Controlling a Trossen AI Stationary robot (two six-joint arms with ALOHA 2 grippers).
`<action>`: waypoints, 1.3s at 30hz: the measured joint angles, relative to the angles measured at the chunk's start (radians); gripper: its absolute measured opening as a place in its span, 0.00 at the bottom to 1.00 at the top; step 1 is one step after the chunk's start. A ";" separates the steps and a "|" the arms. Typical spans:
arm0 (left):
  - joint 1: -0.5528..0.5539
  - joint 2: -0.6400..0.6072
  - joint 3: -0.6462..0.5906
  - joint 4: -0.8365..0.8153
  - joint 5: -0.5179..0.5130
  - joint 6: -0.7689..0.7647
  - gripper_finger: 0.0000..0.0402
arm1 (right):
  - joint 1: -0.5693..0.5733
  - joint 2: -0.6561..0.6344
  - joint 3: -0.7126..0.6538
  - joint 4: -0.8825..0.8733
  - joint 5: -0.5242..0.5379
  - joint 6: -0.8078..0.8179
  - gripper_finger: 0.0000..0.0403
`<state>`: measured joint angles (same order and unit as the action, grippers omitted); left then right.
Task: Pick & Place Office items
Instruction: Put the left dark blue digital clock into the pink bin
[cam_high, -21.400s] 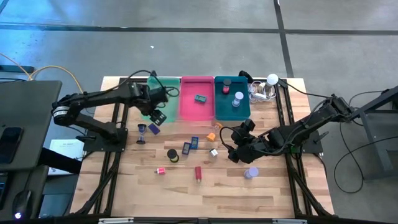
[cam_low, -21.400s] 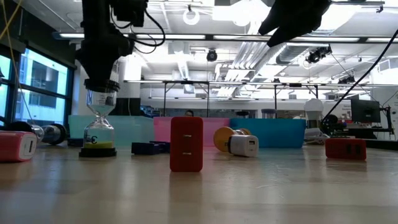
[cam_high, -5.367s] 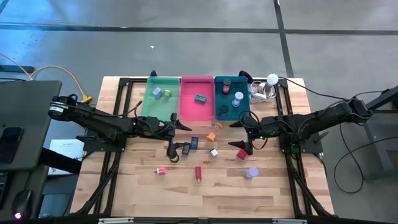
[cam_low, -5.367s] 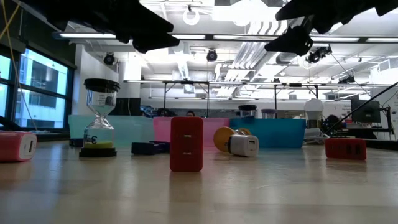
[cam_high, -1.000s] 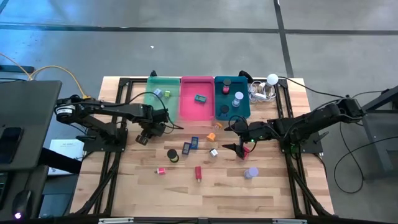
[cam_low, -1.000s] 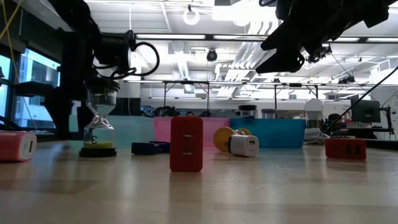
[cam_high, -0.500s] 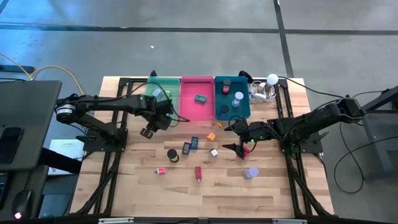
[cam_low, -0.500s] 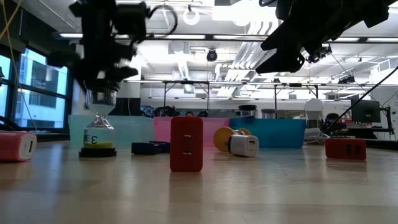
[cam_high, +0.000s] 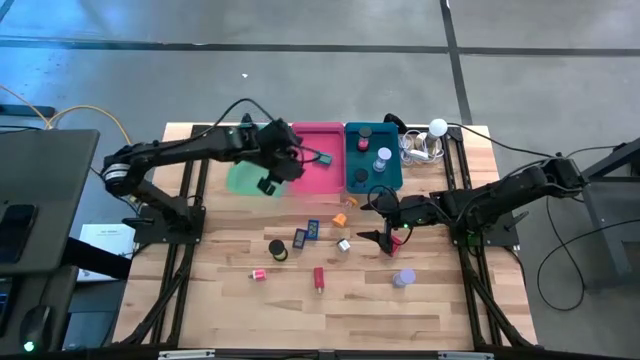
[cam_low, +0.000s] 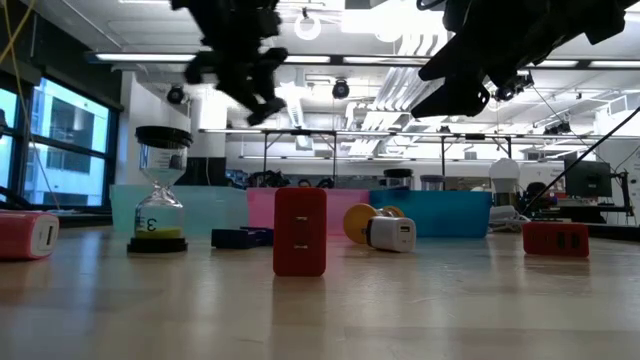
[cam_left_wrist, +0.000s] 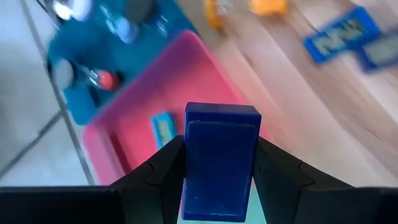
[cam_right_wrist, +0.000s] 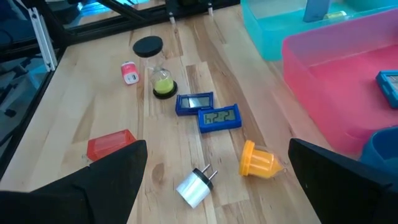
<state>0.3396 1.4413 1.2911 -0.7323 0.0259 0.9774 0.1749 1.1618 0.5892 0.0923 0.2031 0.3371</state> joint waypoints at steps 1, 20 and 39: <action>0.010 0.022 0.012 0.021 0.009 0.002 0.37 | 0.000 0.000 0.000 0.005 0.000 0.000 0.95; 0.118 0.390 0.136 0.089 0.175 -0.070 0.37 | 0.005 0.000 0.000 0.033 0.000 -0.001 0.95; 0.127 0.420 0.136 0.121 0.213 -0.088 0.40 | 0.005 0.000 0.000 0.044 0.000 0.005 0.95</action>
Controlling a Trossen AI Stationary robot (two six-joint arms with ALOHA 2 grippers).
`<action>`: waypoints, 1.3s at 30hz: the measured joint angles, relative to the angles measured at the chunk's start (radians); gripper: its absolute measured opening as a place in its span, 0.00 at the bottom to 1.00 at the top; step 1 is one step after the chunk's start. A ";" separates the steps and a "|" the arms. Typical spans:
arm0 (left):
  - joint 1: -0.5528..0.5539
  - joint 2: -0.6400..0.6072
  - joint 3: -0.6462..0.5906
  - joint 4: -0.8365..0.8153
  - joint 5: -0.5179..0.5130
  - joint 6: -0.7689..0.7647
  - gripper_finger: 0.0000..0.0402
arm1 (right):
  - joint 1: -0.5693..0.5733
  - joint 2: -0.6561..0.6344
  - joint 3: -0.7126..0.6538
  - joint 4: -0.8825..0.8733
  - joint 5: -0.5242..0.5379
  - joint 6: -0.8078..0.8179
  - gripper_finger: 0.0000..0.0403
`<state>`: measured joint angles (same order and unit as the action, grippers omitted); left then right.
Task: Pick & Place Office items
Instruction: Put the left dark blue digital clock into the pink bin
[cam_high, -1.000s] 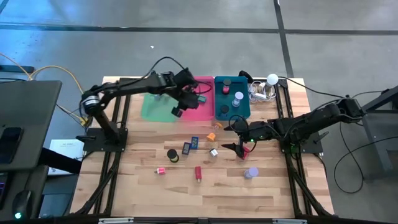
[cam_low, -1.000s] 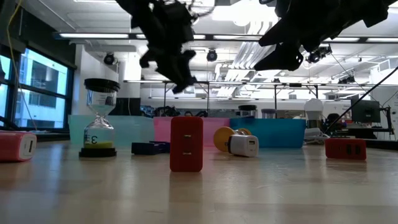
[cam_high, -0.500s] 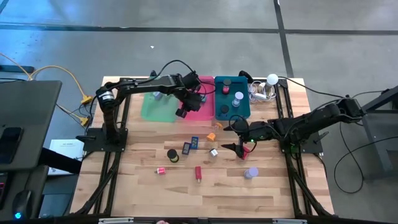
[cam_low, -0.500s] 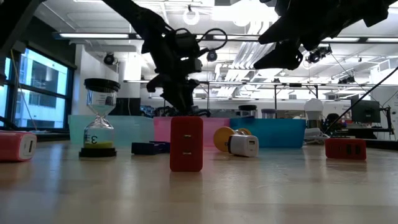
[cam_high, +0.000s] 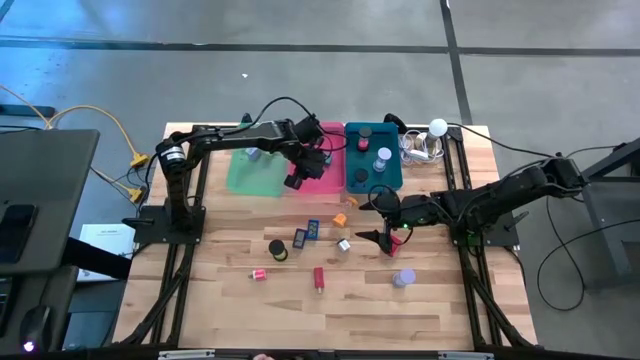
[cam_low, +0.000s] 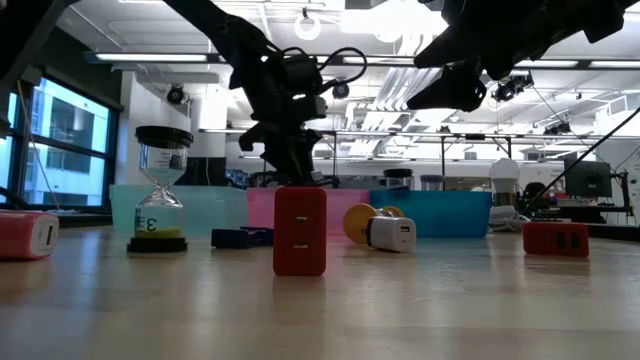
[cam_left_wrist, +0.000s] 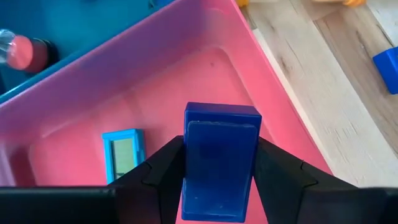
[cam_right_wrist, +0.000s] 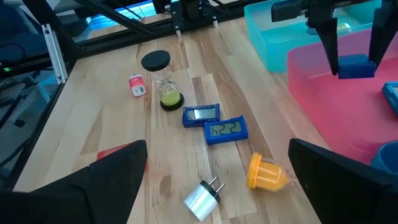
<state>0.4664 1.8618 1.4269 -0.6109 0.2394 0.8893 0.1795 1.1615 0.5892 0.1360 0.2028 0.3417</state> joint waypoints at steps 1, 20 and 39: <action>-0.002 0.000 0.000 0.002 0.000 0.000 0.41 | 0.000 0.000 0.000 0.000 0.000 0.001 0.95; -0.004 0.000 0.000 0.017 -0.008 -0.024 0.44 | 0.000 0.000 0.000 -0.008 0.000 0.001 0.94; -0.009 0.000 0.000 0.031 -0.008 -0.053 0.44 | 0.000 0.000 0.000 -0.012 0.000 0.002 0.94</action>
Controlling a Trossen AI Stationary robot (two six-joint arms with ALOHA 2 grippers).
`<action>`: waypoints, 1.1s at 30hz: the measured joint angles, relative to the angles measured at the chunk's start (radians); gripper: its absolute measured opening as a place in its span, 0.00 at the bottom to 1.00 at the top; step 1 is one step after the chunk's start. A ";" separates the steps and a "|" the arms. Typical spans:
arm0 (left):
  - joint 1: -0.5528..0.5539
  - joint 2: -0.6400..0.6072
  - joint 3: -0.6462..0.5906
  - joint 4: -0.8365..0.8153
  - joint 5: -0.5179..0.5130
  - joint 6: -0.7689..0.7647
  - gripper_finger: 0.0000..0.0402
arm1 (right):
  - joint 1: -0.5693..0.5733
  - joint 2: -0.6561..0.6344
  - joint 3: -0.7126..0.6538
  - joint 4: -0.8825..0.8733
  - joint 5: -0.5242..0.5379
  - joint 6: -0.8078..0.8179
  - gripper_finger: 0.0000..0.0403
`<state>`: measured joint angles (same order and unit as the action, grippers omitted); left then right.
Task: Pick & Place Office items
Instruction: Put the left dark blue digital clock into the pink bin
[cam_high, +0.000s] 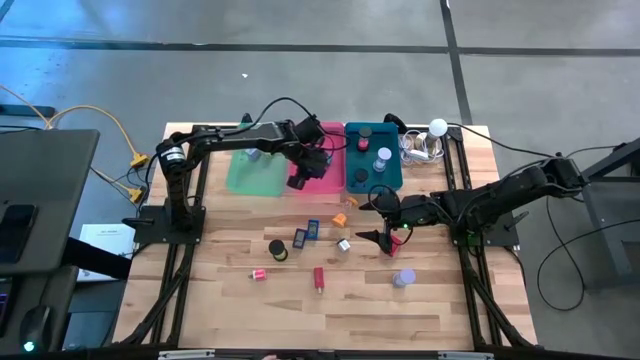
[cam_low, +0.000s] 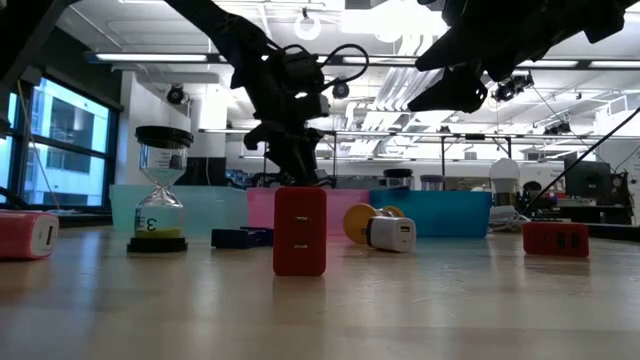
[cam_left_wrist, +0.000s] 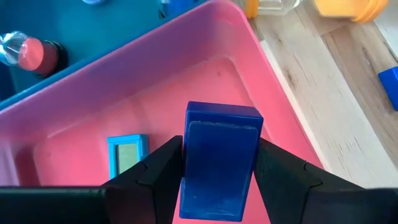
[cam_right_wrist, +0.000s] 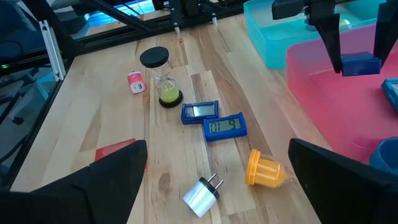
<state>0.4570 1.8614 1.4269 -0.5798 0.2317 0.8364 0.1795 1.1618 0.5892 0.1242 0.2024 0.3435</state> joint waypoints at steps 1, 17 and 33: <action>-0.003 0.000 0.000 0.005 0.000 -0.001 0.44 | 0.000 0.000 0.000 0.000 0.000 0.000 0.95; -0.010 -0.001 0.000 0.084 -0.031 -0.127 0.44 | 0.000 0.000 0.000 0.000 0.000 0.000 0.94; -0.031 -0.001 0.000 0.079 -0.164 -0.041 0.44 | 0.026 0.000 0.000 0.000 0.002 0.003 0.94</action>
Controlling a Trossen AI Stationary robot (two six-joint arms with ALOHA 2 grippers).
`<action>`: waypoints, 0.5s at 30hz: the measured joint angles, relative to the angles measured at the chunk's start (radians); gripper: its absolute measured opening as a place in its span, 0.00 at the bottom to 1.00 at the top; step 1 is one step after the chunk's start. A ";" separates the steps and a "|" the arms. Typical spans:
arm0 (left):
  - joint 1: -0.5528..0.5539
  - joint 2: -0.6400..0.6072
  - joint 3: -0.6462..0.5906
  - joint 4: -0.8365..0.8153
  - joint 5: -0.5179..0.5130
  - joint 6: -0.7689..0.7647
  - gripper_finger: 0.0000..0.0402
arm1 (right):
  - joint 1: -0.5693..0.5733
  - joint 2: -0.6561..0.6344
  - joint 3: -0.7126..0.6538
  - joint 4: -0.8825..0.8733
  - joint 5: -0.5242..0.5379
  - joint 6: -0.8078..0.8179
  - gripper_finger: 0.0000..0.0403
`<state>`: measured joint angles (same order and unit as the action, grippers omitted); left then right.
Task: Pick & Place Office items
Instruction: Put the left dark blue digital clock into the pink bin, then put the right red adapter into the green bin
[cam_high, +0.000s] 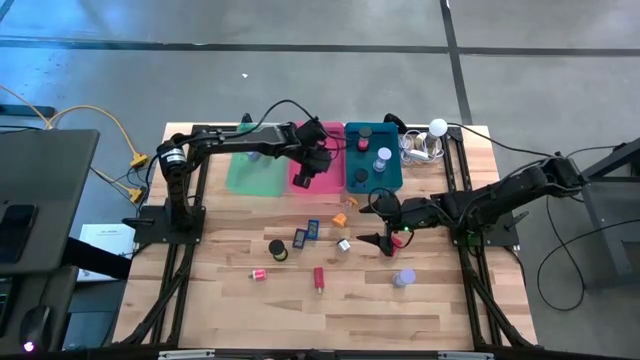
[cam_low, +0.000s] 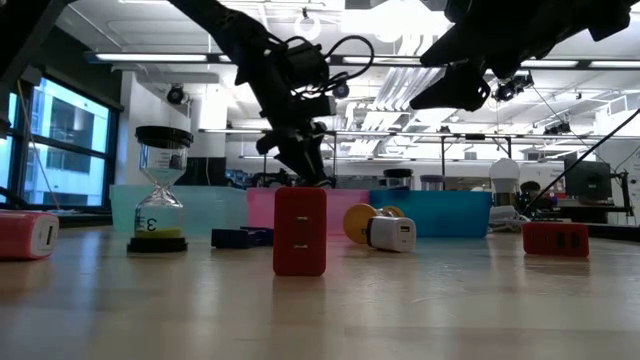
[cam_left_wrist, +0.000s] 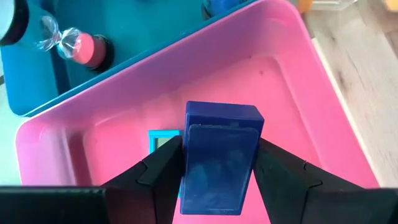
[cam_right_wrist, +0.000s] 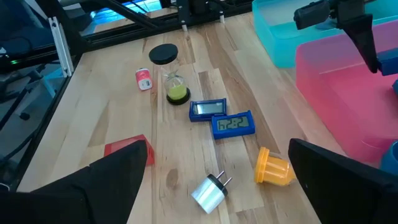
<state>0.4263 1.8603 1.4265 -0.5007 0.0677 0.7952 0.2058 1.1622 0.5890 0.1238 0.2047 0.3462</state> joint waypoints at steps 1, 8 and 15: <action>0.000 0.000 0.000 0.000 0.000 0.000 0.44 | 0.000 0.000 0.000 0.000 0.001 0.000 0.94; 0.001 0.000 0.000 0.001 -0.001 -0.012 0.44 | 0.000 0.000 0.000 0.000 0.003 -0.003 0.94; 0.001 0.000 0.000 0.001 -0.003 -0.012 0.44 | 0.000 0.000 0.000 0.000 0.003 -0.003 0.94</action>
<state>0.4271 1.8603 1.4265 -0.4996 0.0650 0.7835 0.2058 1.1622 0.5892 0.1238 0.2073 0.3435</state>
